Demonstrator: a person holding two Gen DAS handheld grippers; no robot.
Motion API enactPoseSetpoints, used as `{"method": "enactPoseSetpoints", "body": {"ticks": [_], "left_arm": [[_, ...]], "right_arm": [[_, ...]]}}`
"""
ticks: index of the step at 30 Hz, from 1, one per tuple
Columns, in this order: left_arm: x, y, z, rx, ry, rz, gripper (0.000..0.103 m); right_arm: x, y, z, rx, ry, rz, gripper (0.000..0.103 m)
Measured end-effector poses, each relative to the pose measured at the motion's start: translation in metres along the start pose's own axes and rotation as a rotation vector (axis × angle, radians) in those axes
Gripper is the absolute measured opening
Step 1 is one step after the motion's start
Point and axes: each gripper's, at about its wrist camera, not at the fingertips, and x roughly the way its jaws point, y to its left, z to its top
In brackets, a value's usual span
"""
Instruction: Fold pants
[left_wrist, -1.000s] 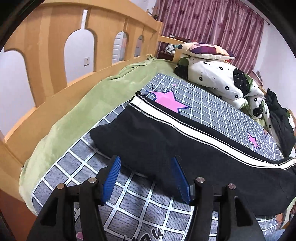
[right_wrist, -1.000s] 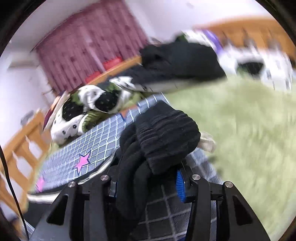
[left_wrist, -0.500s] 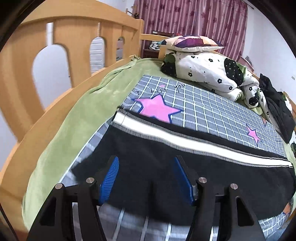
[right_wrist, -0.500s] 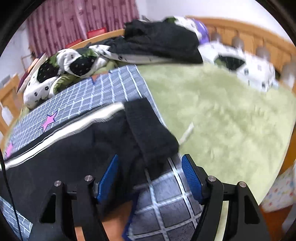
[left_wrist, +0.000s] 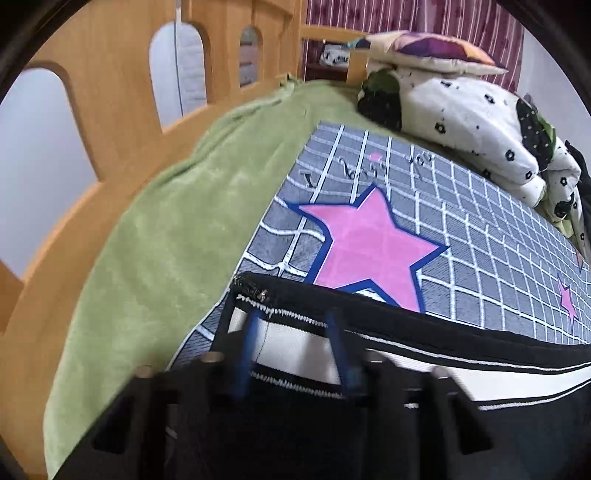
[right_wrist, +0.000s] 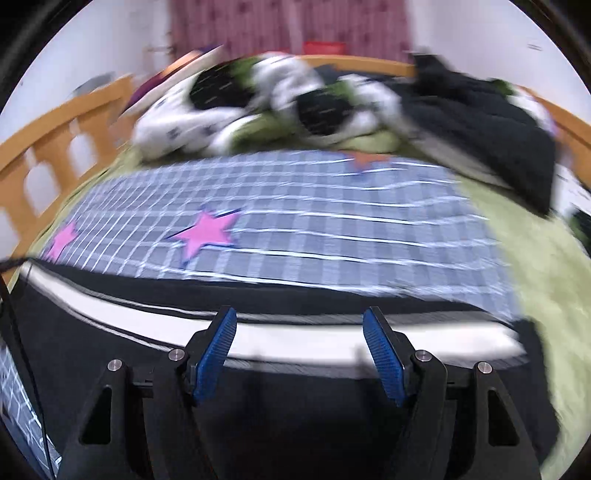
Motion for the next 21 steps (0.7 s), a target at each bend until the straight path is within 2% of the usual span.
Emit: {"method": "enactPoseSetpoints", "body": {"ticks": [1,6,9,11,12,13,15,19,21], "left_arm": [[0.002,0.001,-0.001,0.0,0.0,-0.014,0.005],[-0.006,0.012,-0.003,-0.03,-0.039,-0.033,0.004],[-0.006,0.018,-0.004,-0.042,-0.031,-0.046,0.004],[-0.006,0.021,-0.005,-0.042,-0.025,-0.055,0.004],[-0.006,0.022,-0.004,-0.04,-0.025,-0.055,0.004],[-0.007,0.022,-0.004,-0.038,-0.031,-0.053,0.004],[-0.014,0.024,-0.003,-0.043,-0.063,-0.07,0.003],[-0.026,0.027,0.005,-0.061,-0.132,-0.059,0.003],[-0.019,0.026,0.009,-0.053,-0.103,-0.059,0.003]], "right_arm": [[0.015,0.009,0.005,-0.027,0.014,0.017,0.07],[0.063,0.043,0.016,-0.133,0.075,0.063,0.07],[0.089,0.058,0.015,-0.228,0.183,0.112,0.068],[0.097,0.067,0.01,-0.303,0.226,0.107,0.058],[0.095,0.07,0.008,-0.33,0.234,0.116,0.035],[0.092,0.071,0.008,-0.345,0.237,0.135,0.021],[0.081,0.073,0.01,-0.352,0.206,0.111,0.008],[0.054,0.065,0.021,-0.297,0.112,0.141,0.006],[0.053,0.063,0.024,-0.275,0.087,0.15,0.006]]}}
